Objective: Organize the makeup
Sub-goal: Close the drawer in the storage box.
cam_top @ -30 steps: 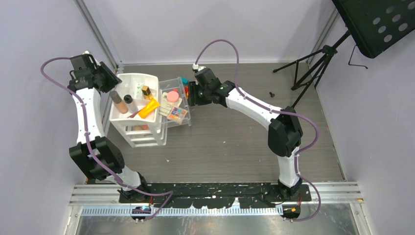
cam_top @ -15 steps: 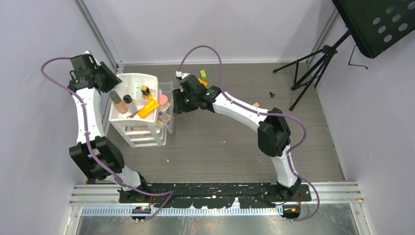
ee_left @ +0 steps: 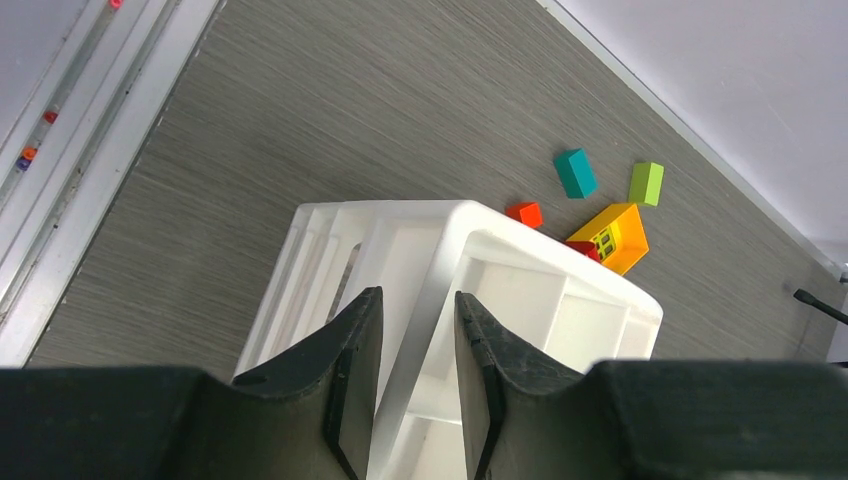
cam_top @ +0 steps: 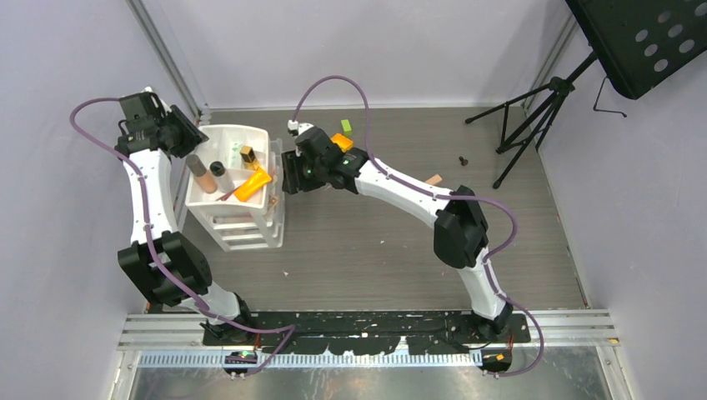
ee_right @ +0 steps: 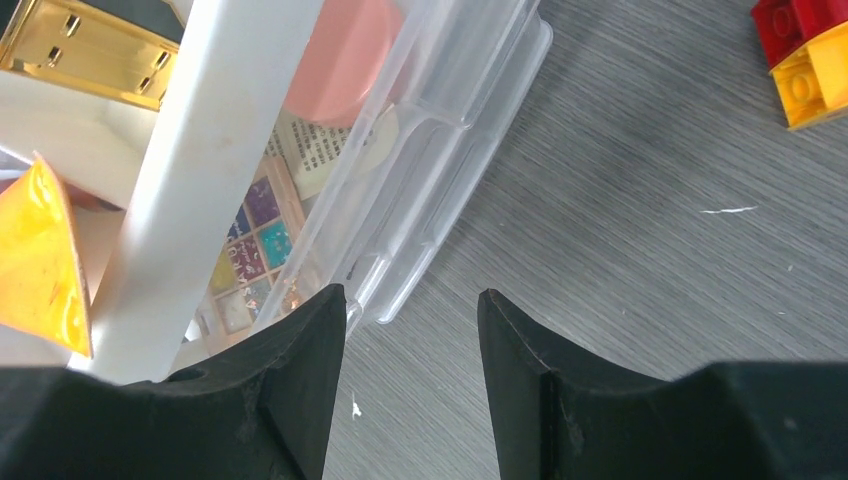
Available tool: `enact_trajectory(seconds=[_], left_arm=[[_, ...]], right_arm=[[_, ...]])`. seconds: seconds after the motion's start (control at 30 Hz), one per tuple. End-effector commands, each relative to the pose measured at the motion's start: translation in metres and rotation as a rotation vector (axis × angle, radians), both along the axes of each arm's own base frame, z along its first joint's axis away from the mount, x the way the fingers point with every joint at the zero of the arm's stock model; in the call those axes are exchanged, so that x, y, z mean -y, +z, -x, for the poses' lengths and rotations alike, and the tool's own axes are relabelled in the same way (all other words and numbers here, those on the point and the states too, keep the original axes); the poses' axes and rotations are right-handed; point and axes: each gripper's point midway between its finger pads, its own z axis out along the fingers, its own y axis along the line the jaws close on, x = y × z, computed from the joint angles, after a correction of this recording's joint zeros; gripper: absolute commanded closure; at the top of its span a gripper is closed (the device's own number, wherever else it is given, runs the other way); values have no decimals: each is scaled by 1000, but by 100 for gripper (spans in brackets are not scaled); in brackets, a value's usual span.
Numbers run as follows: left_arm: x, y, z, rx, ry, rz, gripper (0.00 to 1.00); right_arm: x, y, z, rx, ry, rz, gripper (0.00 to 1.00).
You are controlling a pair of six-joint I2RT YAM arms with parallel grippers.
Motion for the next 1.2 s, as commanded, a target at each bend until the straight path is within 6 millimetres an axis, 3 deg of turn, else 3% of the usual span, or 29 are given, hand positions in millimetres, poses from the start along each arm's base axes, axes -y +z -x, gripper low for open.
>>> enact_trajectory(seconds=[0.0,0.33,0.7,0.8,0.9,1.03,1.17], left_arm=[[4,6,-4,28,-29,19,66],[9,7,-7,38,-52,41,66],[11,6,-7,39,-63,49,66],[10,8,-6,40,-58,44,66],[11,10,-5,48,-55,40,66],[12,13,-3,58,-61,42,65],[12,19,-1,72,-59,32,65]], right_arm=[[-24,20,-2,26,13,-89,44],[-43,18,3,-21,33,-162,44],[-53,31,15,-38,78,-255,44],[-40,33,11,4,39,-224,44],[-15,35,1,89,-28,-156,44],[23,54,-10,208,-130,-100,44],[47,82,-9,263,-188,-142,43]])
